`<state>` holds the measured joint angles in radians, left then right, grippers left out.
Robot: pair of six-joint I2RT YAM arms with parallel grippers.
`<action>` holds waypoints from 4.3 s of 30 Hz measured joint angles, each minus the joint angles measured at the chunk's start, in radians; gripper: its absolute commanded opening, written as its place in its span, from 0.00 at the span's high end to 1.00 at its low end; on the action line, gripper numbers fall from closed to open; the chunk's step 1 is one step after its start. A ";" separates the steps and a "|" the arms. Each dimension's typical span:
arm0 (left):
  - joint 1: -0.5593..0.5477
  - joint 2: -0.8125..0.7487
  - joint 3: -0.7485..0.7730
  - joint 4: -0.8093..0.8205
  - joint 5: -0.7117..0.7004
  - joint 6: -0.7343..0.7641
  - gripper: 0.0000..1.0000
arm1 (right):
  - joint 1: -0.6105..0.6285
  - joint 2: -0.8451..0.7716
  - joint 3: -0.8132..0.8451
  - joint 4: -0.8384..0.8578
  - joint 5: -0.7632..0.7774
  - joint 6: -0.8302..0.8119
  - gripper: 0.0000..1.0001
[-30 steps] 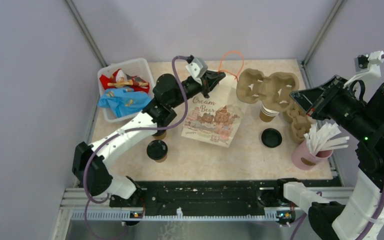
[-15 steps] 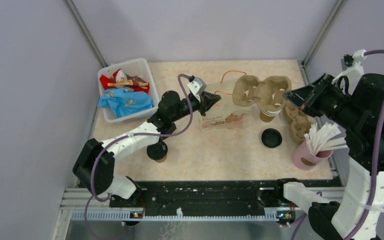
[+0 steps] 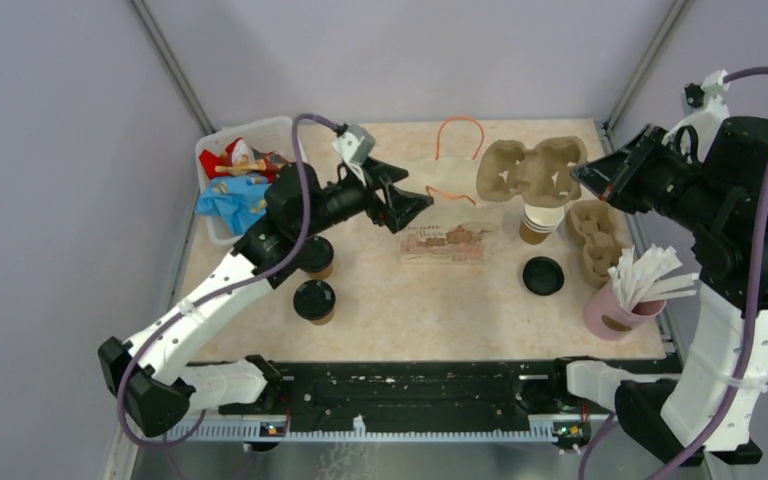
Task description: Pack the takeout coffee
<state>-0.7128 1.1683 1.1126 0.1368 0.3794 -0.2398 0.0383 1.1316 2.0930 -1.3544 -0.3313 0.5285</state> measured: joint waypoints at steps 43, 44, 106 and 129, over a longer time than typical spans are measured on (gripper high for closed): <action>0.062 0.268 0.126 -0.094 0.341 -0.299 0.72 | 0.192 0.303 -0.073 0.144 -0.078 0.010 1.00; 0.062 0.265 0.123 -0.104 0.333 -0.286 0.72 | 0.198 0.310 -0.079 0.154 -0.078 0.023 1.00; 0.179 0.449 0.496 -0.680 -0.175 -0.201 0.57 | 0.364 0.532 -0.175 0.174 0.432 -0.211 0.64; 0.124 0.496 0.980 -0.978 -0.396 -0.074 1.00 | 0.416 0.539 0.237 0.022 0.471 -0.168 1.00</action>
<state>-0.5884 1.6646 2.0926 -0.8410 -0.0162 -0.3141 0.4541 1.6711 2.3299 -1.3327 0.1394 0.3603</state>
